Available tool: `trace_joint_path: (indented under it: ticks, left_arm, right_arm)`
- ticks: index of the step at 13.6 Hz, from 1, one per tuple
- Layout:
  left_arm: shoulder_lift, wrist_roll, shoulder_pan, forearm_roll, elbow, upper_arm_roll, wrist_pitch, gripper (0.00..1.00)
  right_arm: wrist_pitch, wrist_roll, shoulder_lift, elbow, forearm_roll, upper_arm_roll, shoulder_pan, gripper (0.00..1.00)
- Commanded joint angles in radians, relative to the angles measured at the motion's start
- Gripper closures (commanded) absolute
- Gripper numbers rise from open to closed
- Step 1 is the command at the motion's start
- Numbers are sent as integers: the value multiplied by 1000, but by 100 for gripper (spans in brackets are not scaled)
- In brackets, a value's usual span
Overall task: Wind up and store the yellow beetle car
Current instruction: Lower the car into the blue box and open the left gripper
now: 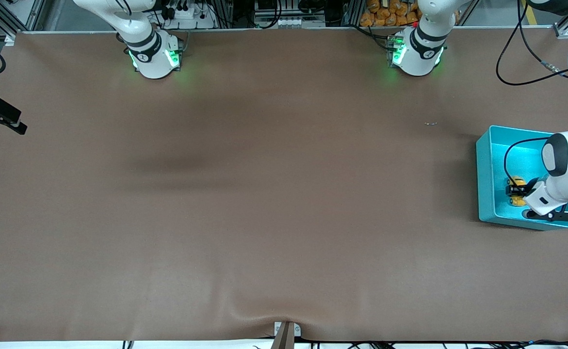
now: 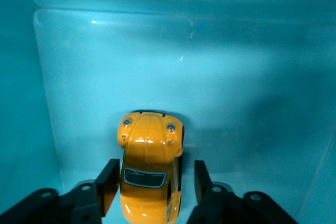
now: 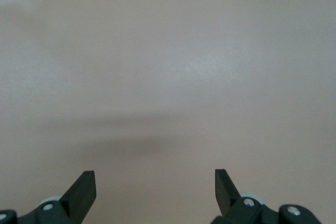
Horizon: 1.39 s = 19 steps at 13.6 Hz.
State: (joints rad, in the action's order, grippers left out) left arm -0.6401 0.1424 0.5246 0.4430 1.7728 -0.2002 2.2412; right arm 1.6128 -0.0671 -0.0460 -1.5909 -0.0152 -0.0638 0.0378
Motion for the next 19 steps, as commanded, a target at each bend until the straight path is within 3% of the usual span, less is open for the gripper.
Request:
trace_joint_path:
  ticks: [1,6,8,14,19]
  left_arm:
    - [7,11,11,20,-15,-11,0,0]
    - [91,14,9,16,-4,-15,-14,0]
    - [141,14,8,8,-1,-21,-79,0]
    - [299,0,8,-118,-6,-109,-291,0]
    - [425,-1,8,-165,-10,-205,-373,0]
  right_arm:
    - [-5,6,6,12,14,10,25,0]
    - [-1,6,14,14,14,10,24,0]
    - [-2,6,14,12,14,10,27,0]
    - [-2,6,15,12,14,10,30,0]
    - [-2,6,17,12,12,10,30,0]
